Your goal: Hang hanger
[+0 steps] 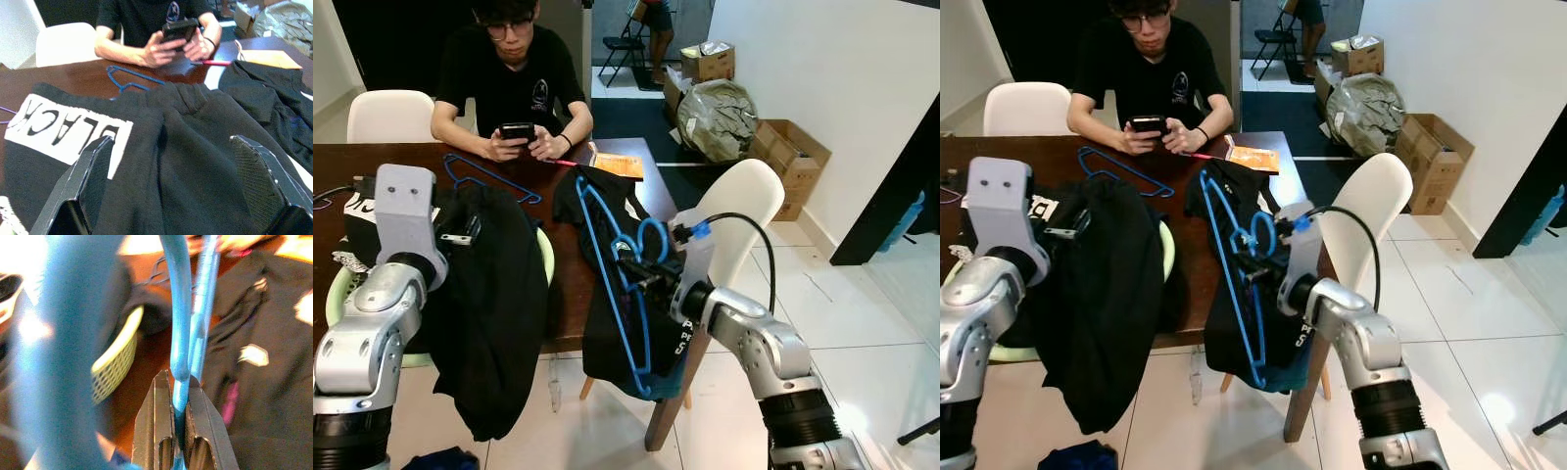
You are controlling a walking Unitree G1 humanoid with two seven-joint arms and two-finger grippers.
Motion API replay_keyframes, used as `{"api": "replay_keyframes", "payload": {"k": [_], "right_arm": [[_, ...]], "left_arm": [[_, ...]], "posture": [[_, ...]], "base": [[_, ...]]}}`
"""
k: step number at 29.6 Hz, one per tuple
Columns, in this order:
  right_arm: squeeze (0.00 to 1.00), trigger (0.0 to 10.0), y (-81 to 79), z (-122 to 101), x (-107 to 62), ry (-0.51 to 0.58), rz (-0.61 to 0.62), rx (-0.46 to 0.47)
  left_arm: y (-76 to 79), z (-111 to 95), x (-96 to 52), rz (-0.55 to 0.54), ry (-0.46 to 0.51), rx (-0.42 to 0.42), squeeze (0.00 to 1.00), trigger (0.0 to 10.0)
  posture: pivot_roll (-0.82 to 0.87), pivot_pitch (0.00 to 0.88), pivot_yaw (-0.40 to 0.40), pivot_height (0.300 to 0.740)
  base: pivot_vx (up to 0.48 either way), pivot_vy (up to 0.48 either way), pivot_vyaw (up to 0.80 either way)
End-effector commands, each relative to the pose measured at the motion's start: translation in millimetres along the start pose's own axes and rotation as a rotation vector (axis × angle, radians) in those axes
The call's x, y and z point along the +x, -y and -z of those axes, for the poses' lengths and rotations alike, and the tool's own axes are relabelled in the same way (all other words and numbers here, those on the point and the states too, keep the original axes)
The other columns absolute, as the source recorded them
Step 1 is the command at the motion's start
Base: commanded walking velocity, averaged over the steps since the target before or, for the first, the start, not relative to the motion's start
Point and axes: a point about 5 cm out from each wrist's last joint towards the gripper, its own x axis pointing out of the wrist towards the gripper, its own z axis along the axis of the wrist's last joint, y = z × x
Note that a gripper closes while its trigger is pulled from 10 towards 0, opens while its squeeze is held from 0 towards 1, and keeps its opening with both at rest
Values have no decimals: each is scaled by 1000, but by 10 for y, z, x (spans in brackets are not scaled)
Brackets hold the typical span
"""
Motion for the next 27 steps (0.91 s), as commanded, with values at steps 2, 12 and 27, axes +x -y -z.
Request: {"api": "replay_keyframes", "payload": {"k": [2,12,27], "right_arm": [[0,10000,330,-116,-117,98,166,0],[0,10000,584,-92,-276,213,313,42],[0,10000,648,-55,-239,261,365,94]], "left_arm": [[-171,-79,-6,-67,46,27,0,10000],[-407,-406,-47,-128,156,141,0,10000],[-265,-531,26,-25,194,140,0,10000]], "posture": [[114,0,-52,740],[134,0,-51,740],[130,0,-39,740]], "base": [[0,0,0],[240,0,478],[480,0,52]]}}
